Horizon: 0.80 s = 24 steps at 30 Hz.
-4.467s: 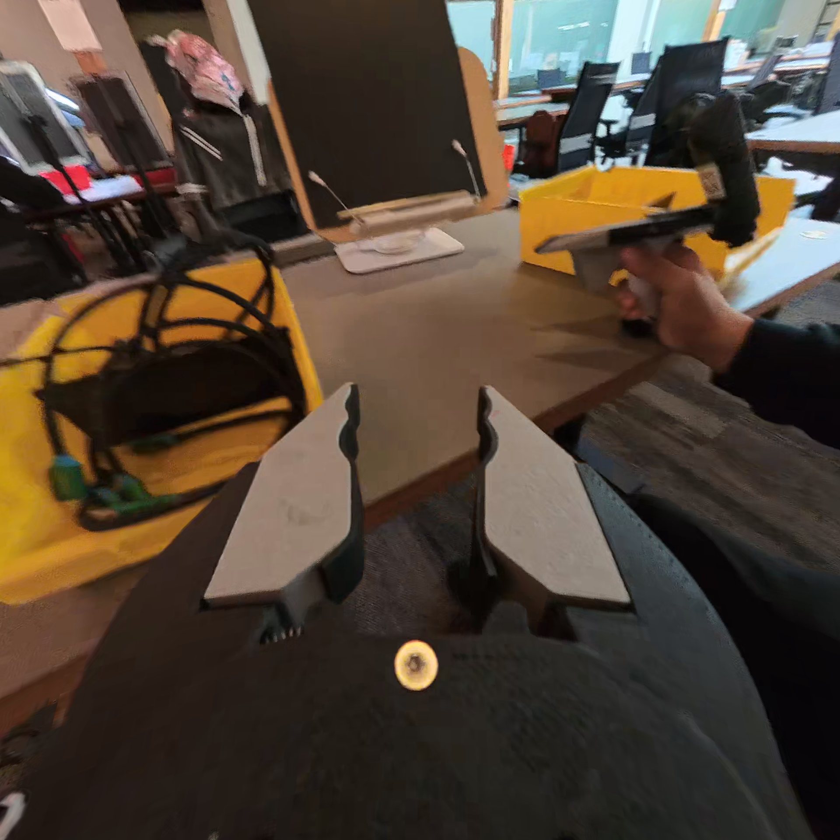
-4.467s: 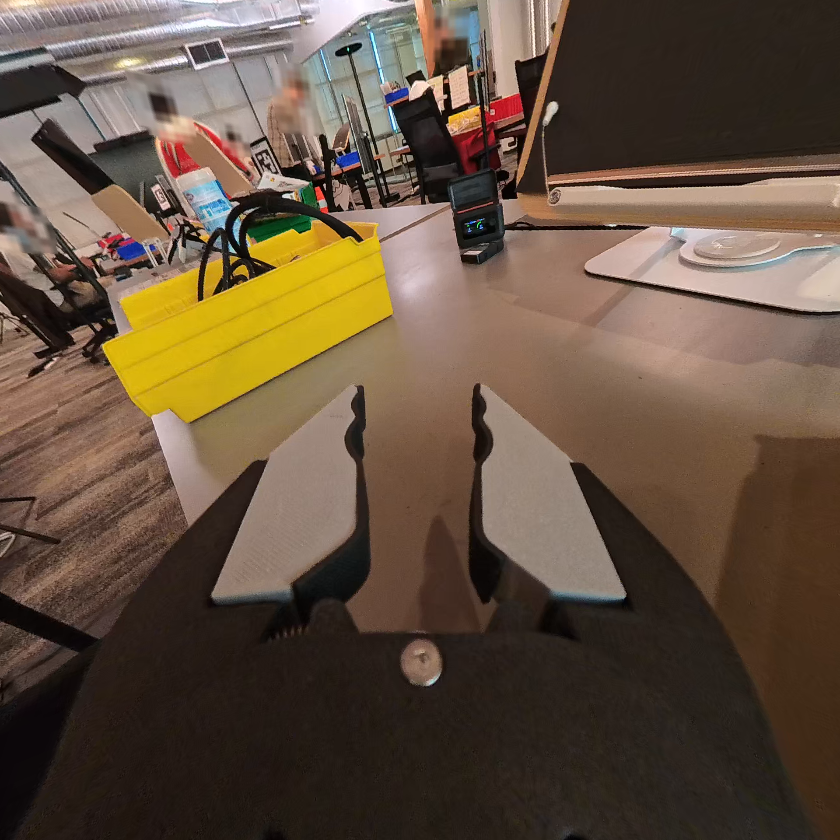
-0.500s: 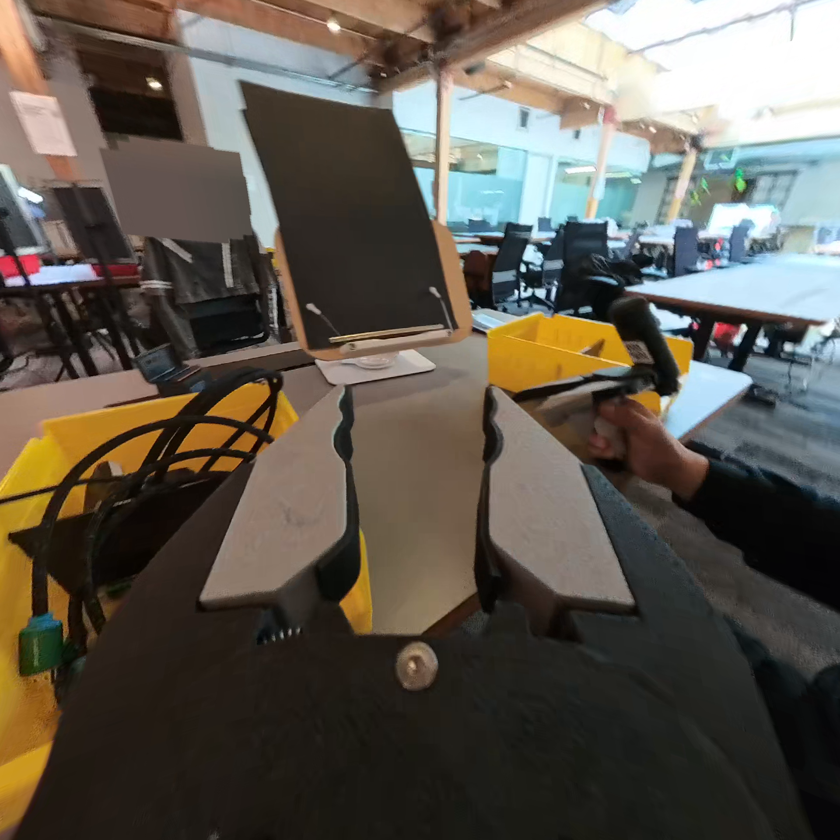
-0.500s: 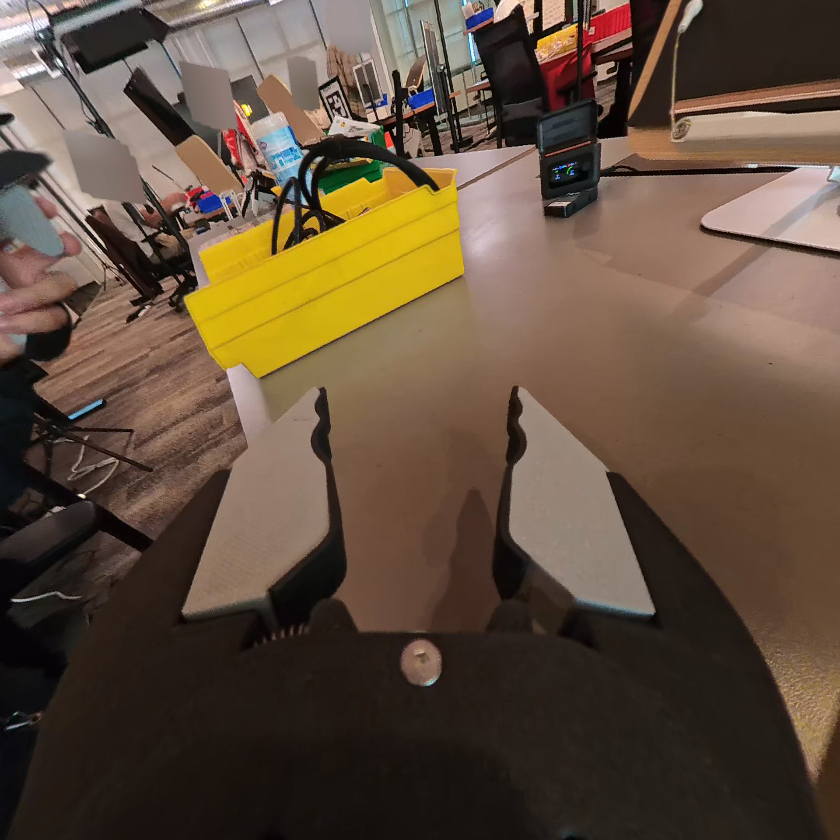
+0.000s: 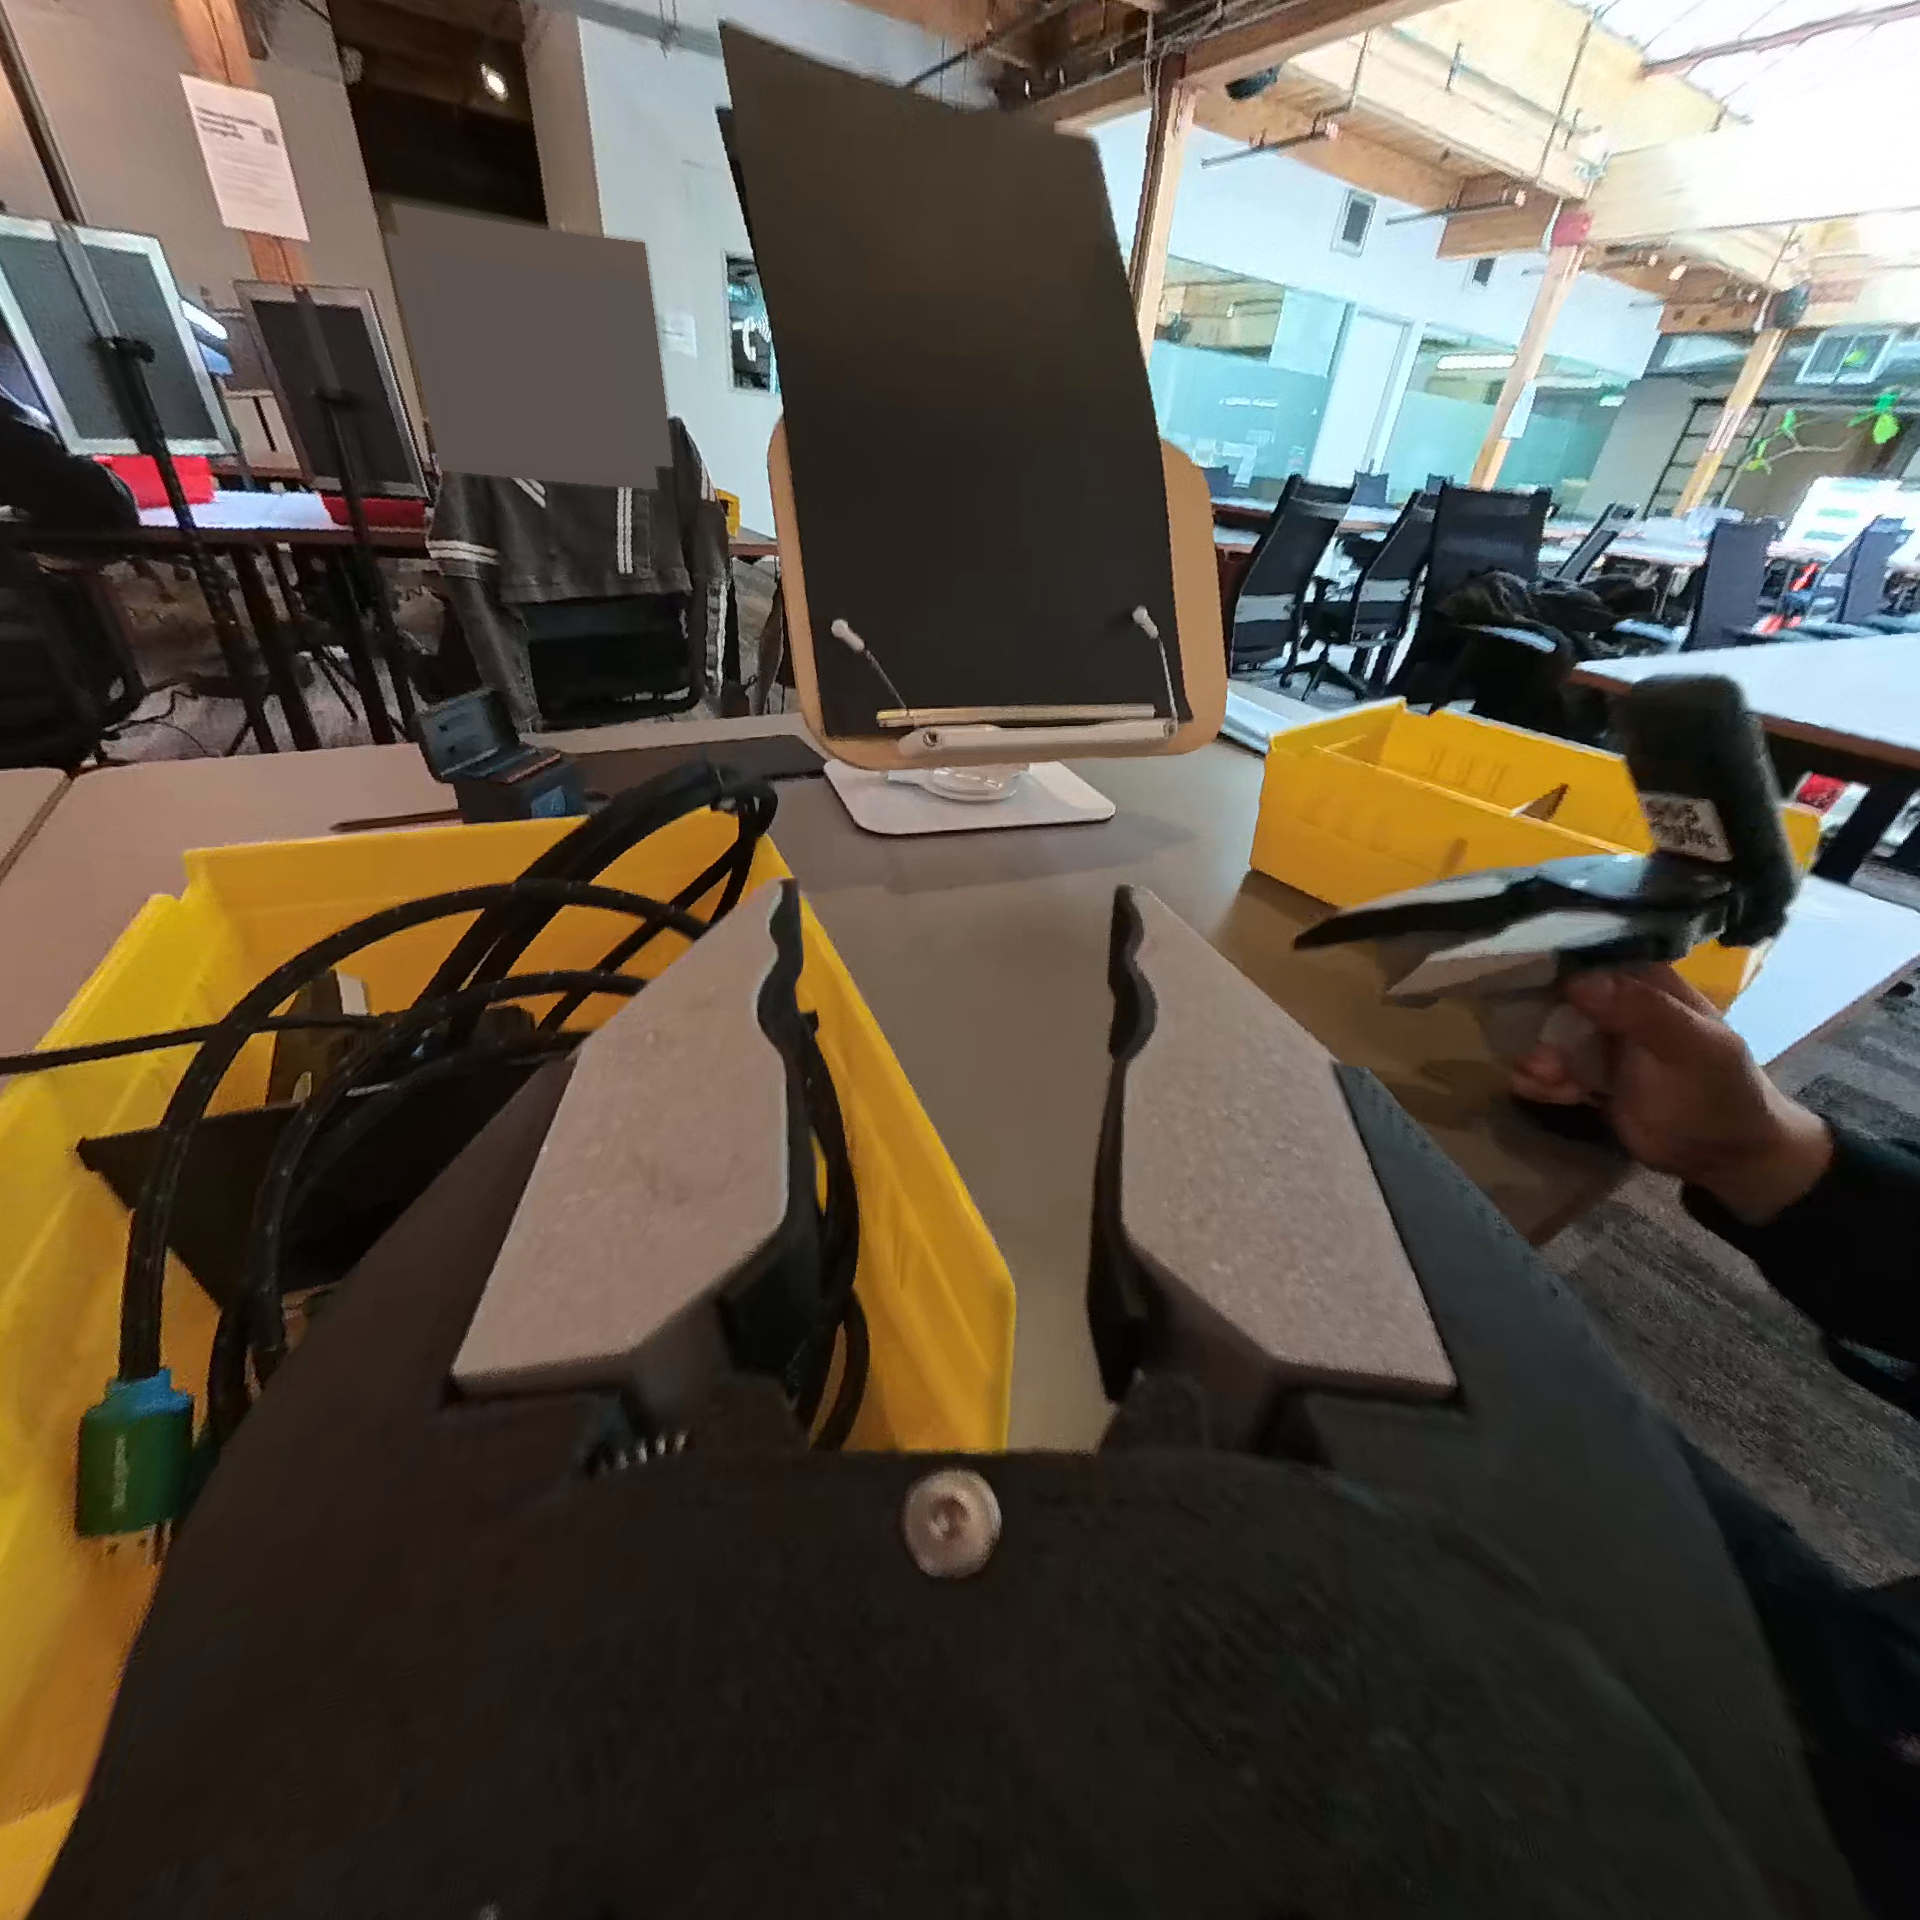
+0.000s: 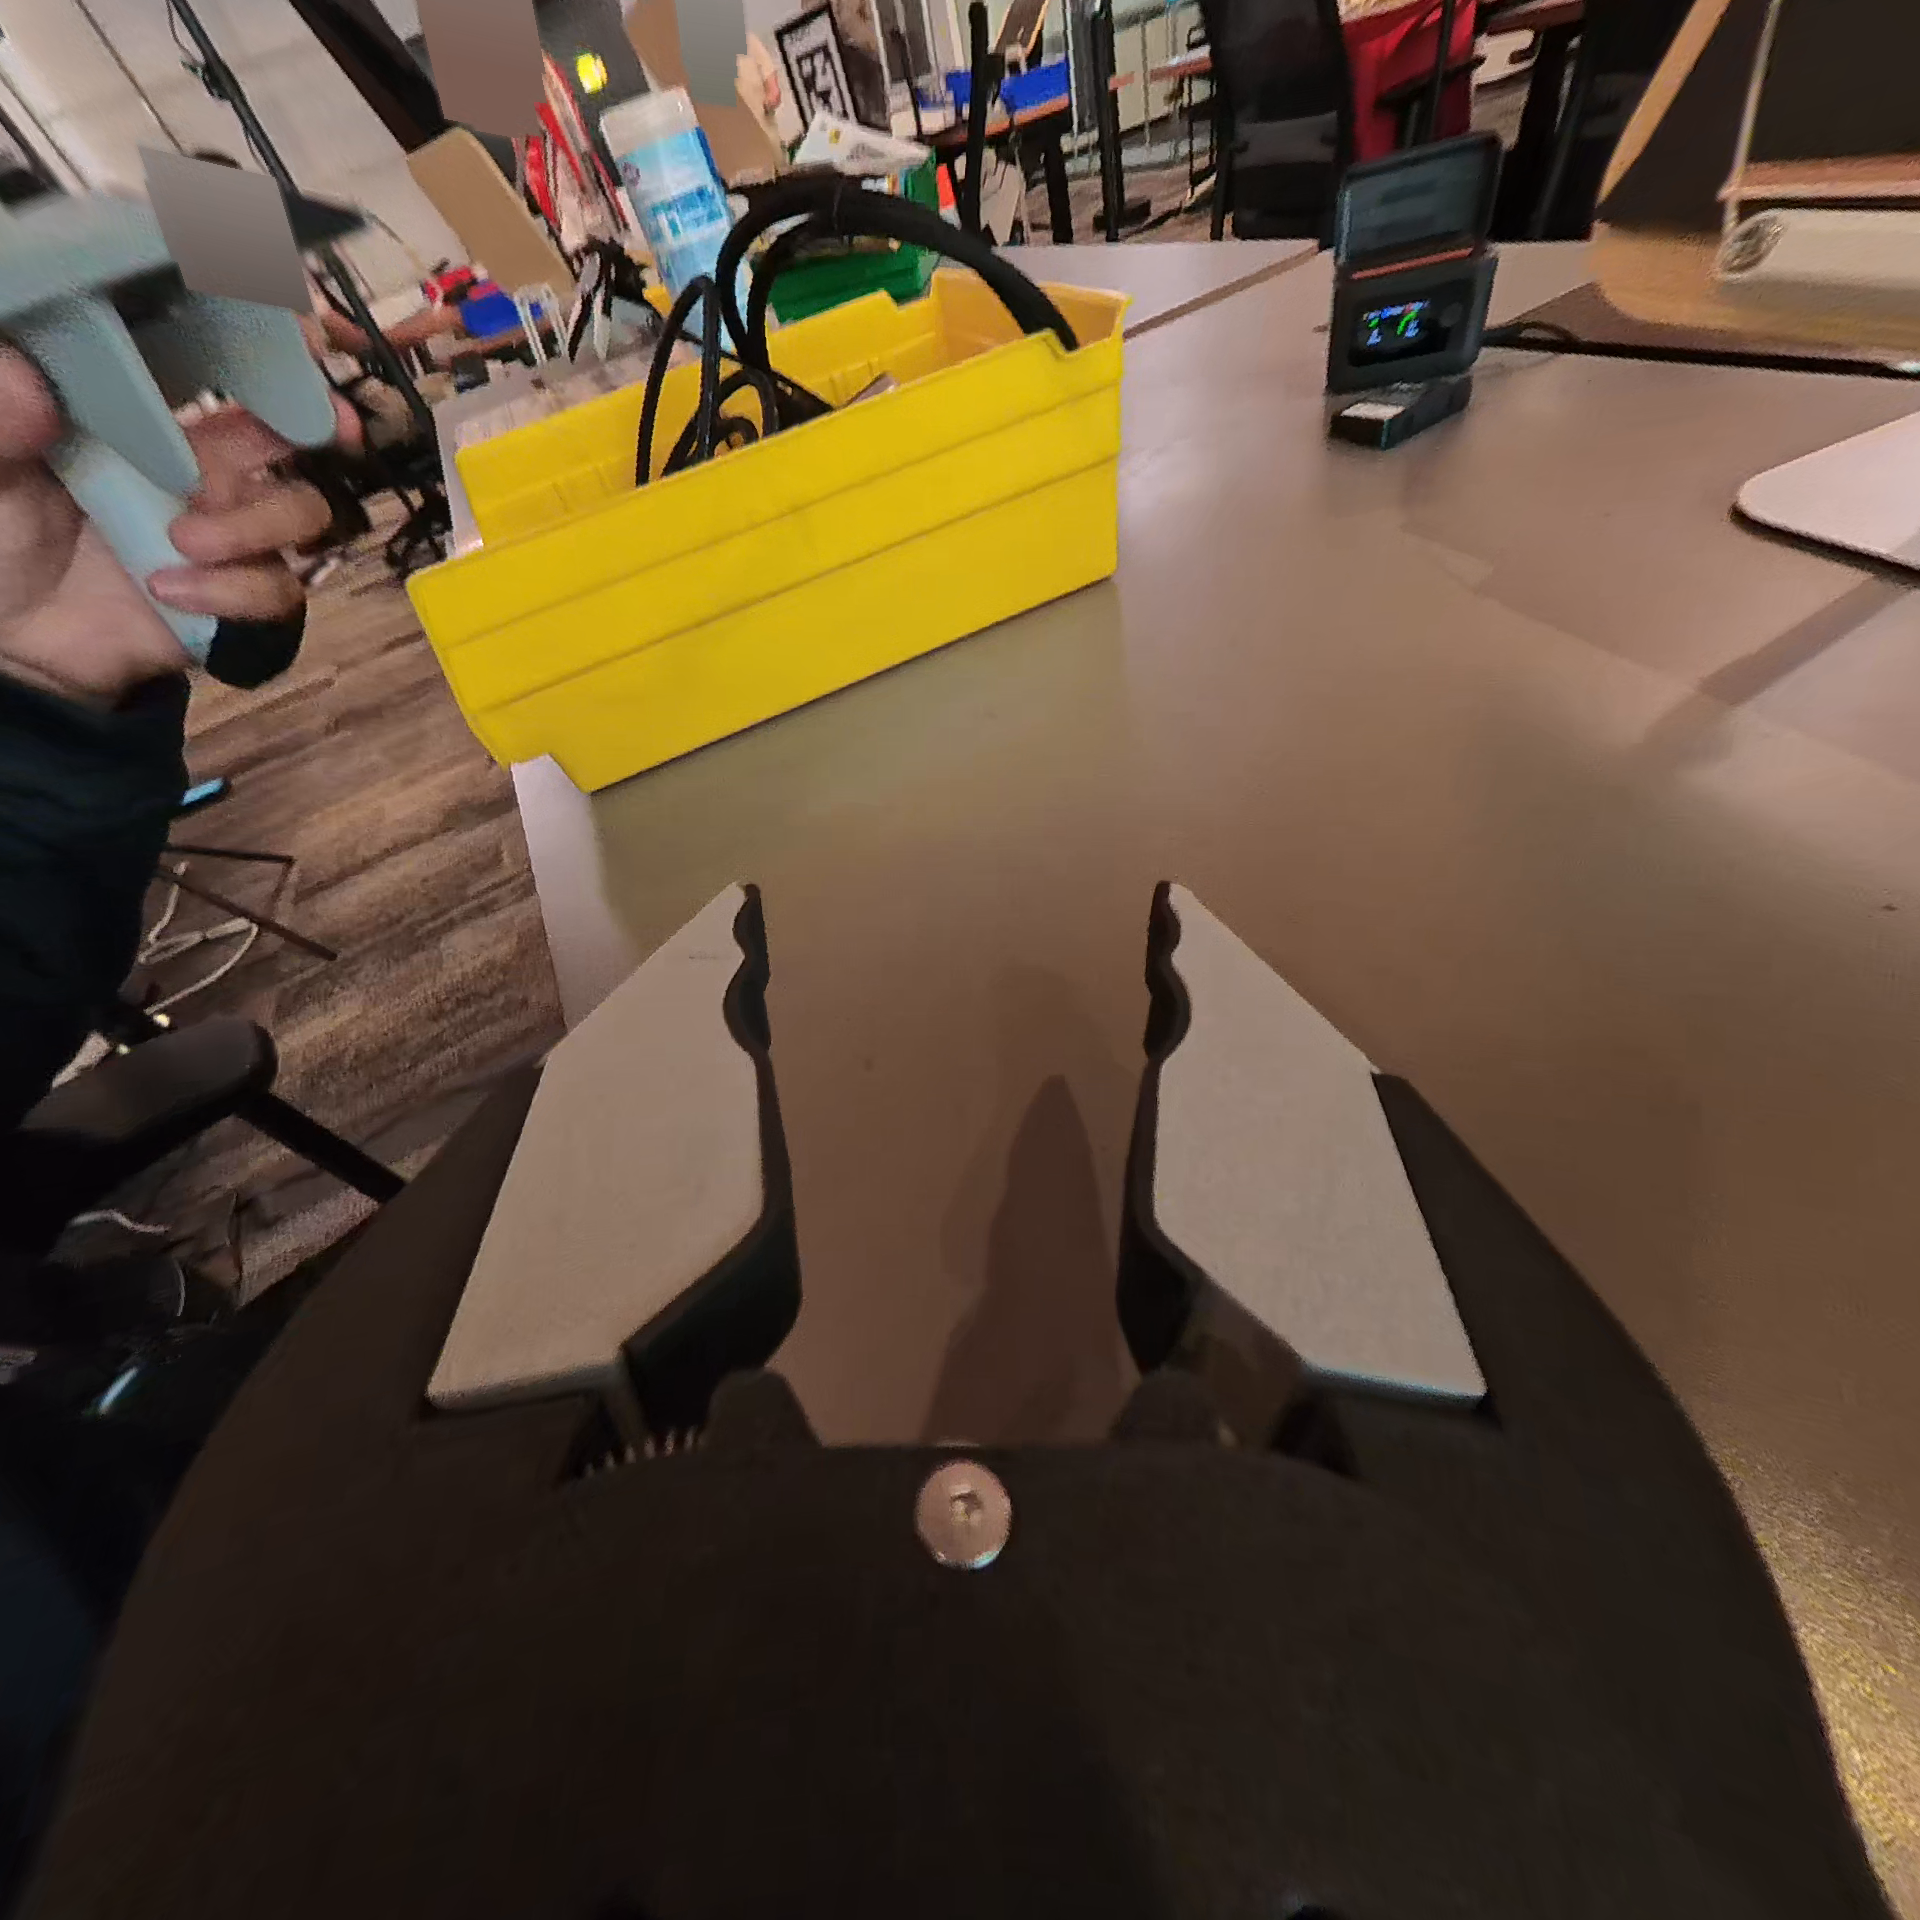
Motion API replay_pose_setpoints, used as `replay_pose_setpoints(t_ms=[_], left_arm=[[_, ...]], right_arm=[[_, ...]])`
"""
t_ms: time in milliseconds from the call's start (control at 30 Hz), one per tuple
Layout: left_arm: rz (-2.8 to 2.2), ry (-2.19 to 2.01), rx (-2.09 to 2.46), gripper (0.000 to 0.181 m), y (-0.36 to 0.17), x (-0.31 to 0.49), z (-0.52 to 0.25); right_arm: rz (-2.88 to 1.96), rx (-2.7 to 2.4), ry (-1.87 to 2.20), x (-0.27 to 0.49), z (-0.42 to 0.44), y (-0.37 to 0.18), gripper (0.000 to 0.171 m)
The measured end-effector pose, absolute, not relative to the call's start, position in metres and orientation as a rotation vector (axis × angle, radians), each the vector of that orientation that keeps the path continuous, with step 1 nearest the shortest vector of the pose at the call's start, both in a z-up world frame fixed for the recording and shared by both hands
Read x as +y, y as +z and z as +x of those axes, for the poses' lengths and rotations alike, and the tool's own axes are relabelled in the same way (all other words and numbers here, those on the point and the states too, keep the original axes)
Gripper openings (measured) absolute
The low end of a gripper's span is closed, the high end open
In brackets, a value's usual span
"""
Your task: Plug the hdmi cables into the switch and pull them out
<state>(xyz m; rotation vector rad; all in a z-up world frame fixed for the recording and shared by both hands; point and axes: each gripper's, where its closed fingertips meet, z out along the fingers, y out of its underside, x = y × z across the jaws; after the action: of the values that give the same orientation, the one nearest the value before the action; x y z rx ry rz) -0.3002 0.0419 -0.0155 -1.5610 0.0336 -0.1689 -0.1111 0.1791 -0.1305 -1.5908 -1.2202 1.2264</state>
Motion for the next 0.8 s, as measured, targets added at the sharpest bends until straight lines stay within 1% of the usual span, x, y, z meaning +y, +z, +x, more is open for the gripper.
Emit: replay_pose_setpoints(t_ms=[133, 167, 267, 433, 567, 667, 800], left_arm=[[-1.489, -0.329, 0.035, 0.050, 0.001, 0.044, -0.281], [-1.507, -0.335, 0.047, 0.051, -0.001, 0.045, -0.276], [-1.566, -0.273, 0.093, 0.066, -0.008, 0.044, -0.263], [-1.597, -0.161, 0.163, 0.075, -0.008, 0.036, -0.250], [-1.592, -0.149, 0.175, 0.076, -0.006, 0.031, -0.246], [-1.608, -0.095, 0.175, 0.074, -0.012, 0.033, -0.253], [-1.606, -0.175, 0.127, 0.074, -0.014, 0.039, -0.253]], right_arm=[[-1.573, -1.273, 1.174, 0.174, -0.114, -0.134, 0.070], [-1.564, -1.275, 1.163, 0.173, -0.114, -0.133, 0.069], [-1.549, -1.255, 1.156, 0.174, -0.112, -0.131, 0.067], [-1.548, -1.166, 1.149, 0.182, -0.105, -0.125, 0.069], [-1.547, -1.137, 1.117, 0.185, -0.103, -0.124, 0.069], [-1.592, -1.126, 1.054, 0.191, -0.104, -0.129, 0.072], [-1.609, -1.135, 1.035, 0.192, -0.105, -0.132, 0.072]])
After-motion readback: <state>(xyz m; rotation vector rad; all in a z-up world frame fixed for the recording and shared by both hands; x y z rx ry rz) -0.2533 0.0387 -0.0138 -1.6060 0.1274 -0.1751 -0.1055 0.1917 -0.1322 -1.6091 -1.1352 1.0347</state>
